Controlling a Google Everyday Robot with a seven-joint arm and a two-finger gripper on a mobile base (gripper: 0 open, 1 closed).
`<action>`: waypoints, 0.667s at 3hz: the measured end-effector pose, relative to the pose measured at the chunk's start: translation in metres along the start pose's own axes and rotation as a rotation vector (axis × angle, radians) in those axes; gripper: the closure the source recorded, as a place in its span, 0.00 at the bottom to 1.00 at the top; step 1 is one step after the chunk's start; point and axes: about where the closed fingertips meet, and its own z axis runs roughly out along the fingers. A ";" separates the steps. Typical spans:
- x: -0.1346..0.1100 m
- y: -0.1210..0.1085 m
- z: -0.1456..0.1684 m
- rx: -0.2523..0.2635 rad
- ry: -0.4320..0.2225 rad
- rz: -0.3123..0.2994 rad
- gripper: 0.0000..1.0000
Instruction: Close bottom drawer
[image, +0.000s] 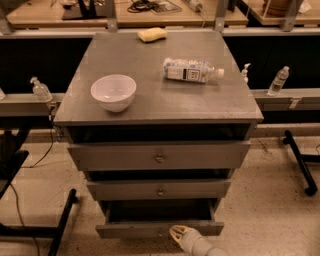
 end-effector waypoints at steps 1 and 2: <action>0.002 0.003 -0.001 -0.007 -0.018 -0.005 1.00; 0.013 0.019 -0.010 -0.034 -0.045 -0.013 1.00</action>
Offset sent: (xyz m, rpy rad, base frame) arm -0.0466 -0.0094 -0.0249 0.0470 -0.0249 0.0862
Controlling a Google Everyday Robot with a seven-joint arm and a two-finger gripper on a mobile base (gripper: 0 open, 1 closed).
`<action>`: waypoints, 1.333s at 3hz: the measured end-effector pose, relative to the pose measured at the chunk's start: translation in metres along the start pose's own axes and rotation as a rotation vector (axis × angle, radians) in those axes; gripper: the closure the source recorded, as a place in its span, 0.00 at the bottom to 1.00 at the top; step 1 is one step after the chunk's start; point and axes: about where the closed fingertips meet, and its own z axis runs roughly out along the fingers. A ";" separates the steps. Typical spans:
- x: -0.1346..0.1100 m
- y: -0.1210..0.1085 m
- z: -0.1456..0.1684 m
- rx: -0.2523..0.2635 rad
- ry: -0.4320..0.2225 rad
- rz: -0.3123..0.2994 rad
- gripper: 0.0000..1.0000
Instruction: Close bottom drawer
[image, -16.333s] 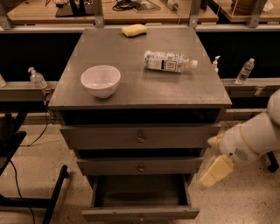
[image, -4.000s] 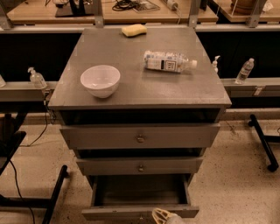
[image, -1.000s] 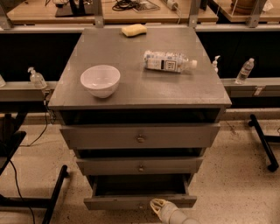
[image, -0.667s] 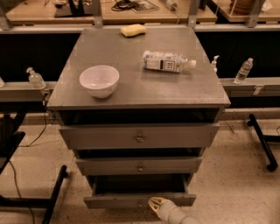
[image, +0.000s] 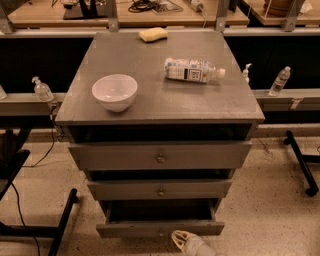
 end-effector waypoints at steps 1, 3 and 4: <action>0.019 0.010 -0.006 -0.053 0.020 -0.007 1.00; 0.025 -0.012 0.022 -0.091 0.042 -0.041 1.00; 0.021 -0.025 0.040 -0.088 0.044 -0.052 1.00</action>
Offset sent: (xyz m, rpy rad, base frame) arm -0.0118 -0.0179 -0.0274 -0.0482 0.0496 0.0805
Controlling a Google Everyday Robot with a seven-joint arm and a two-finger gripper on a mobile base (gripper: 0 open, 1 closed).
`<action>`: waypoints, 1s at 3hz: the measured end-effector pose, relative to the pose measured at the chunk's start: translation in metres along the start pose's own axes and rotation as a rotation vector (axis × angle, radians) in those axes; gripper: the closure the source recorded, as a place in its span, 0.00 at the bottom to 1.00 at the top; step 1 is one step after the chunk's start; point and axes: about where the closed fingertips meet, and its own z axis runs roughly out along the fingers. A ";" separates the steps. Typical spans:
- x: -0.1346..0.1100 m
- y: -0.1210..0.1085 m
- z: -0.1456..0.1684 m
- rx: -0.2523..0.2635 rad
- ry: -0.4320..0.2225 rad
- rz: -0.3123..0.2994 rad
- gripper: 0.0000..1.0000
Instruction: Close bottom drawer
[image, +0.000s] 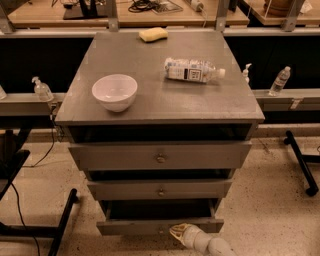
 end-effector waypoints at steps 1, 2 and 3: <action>0.000 -0.004 0.001 0.003 -0.013 -0.003 1.00; 0.000 -0.004 0.001 0.003 -0.014 -0.002 1.00; -0.001 0.018 -0.015 -0.023 -0.011 -0.001 1.00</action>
Offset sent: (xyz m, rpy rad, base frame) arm -0.0310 -0.0098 0.0017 0.0579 0.0291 -0.0003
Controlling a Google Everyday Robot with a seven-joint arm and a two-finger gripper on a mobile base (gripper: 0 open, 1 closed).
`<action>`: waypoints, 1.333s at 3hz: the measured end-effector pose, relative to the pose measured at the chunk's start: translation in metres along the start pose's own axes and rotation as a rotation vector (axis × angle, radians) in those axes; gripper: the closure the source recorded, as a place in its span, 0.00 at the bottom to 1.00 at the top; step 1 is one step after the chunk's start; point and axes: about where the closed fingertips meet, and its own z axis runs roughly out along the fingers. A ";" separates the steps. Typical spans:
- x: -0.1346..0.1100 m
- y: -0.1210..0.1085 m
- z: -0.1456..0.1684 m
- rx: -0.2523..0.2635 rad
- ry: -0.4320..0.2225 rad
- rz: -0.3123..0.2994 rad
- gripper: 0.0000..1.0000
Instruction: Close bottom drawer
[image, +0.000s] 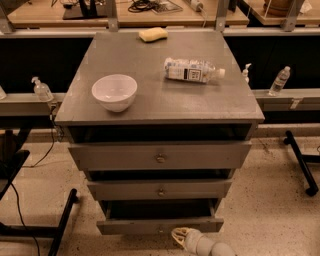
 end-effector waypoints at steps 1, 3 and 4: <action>0.000 0.014 -0.013 -0.017 0.006 -0.004 1.00; -0.004 0.010 -0.002 -0.052 0.001 0.014 1.00; -0.013 -0.027 0.029 -0.050 -0.021 0.037 1.00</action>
Offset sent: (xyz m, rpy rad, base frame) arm -0.0203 -0.0056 -0.0013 -0.0147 0.0509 0.0207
